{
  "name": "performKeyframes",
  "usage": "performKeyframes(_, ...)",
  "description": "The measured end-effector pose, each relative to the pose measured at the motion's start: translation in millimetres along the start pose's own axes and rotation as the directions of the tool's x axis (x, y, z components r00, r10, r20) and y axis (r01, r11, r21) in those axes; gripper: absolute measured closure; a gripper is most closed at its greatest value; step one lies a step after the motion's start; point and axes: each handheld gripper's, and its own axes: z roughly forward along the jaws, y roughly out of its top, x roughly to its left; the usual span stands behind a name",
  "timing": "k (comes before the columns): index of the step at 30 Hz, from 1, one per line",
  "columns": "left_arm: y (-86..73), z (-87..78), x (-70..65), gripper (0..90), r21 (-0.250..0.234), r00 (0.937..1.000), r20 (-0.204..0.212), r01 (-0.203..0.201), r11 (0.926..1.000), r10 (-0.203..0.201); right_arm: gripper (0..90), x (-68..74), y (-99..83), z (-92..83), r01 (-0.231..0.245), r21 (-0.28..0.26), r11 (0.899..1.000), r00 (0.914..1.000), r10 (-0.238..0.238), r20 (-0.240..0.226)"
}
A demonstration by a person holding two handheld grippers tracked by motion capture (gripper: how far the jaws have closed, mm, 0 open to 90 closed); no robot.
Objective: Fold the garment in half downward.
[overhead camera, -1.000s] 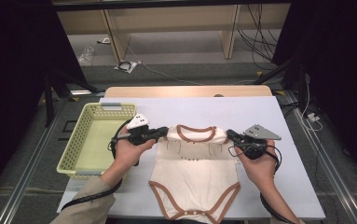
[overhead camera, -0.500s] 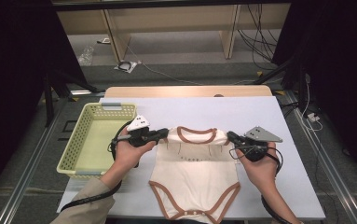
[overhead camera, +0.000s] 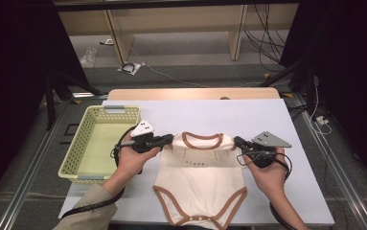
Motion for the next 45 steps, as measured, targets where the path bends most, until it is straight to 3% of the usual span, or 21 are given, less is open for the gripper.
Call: performKeyframes(45,-7.4,-10.8,-11.7,86.4,0.017,0.9993,0.020,-0.032,0.9993,0.032,88.0,7.6,-9.4,-13.5,0.004,0.025,1.000,0.9995,-0.004,-0.032)
